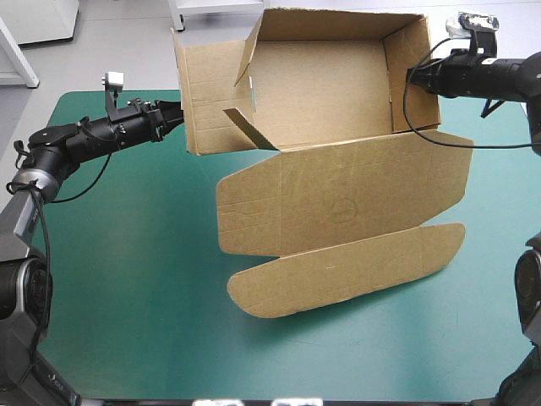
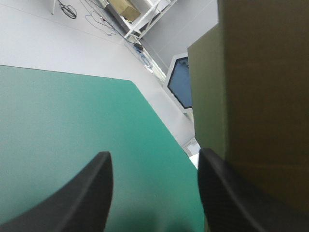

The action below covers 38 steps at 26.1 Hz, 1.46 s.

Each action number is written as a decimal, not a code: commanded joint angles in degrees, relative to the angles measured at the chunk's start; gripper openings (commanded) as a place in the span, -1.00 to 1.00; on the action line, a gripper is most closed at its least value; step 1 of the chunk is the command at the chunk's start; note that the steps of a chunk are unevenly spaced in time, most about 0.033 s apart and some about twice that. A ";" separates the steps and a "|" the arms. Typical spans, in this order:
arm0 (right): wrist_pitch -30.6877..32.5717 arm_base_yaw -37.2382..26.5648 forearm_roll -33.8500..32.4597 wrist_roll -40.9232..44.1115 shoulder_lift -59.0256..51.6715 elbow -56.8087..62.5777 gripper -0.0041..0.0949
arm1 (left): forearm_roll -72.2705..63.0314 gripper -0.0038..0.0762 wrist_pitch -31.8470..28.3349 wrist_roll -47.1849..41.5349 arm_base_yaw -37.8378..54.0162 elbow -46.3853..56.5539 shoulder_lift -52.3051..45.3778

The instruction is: Fold the box

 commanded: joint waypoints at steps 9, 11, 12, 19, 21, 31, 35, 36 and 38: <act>-3.24 -0.44 2.89 0.39 -3.02 -1.78 -0.95 | -11.36 0.06 7.12 0.90 -5.14 -2.56 -1.80; -3.55 -0.44 0.79 0.80 -3.02 -1.78 -0.95 | -11.26 0.06 7.12 0.12 -5.79 -3.81 -1.91; -3.72 -0.44 -0.23 1.15 -3.02 -1.78 -0.95 | -11.26 0.06 7.12 -0.30 -5.92 -4.67 -1.91; -4.60 -0.44 -3.34 3.01 -3.02 -1.78 -0.95 | -10.47 0.12 7.12 -5.66 -6.92 -11.80 -1.91; -4.85 -0.44 -3.34 3.40 -3.02 -1.78 -0.95 | -9.61 0.19 6.84 -6.81 -7.60 -13.50 -1.91; -4.71 -0.31 -3.05 4.93 -3.02 -1.78 -0.95 | -1.82 0.26 3.37 -10.21 -12.28 -16.60 -1.91; -4.47 2.15 -7.48 7.52 -3.02 -1.78 -0.94 | 8.32 0.26 -1.94 -13.48 -15.16 -19.21 -1.91; -4.64 3.87 -10.03 9.03 -3.02 -1.78 -0.94 | 10.77 0.26 -2.87 -15.21 -15.90 -20.96 -1.91; -5.75 7.03 -14.82 12.51 -3.02 -1.78 -0.94 | 20.33 0.26 -4.77 -21.75 -17.32 -25.98 -1.91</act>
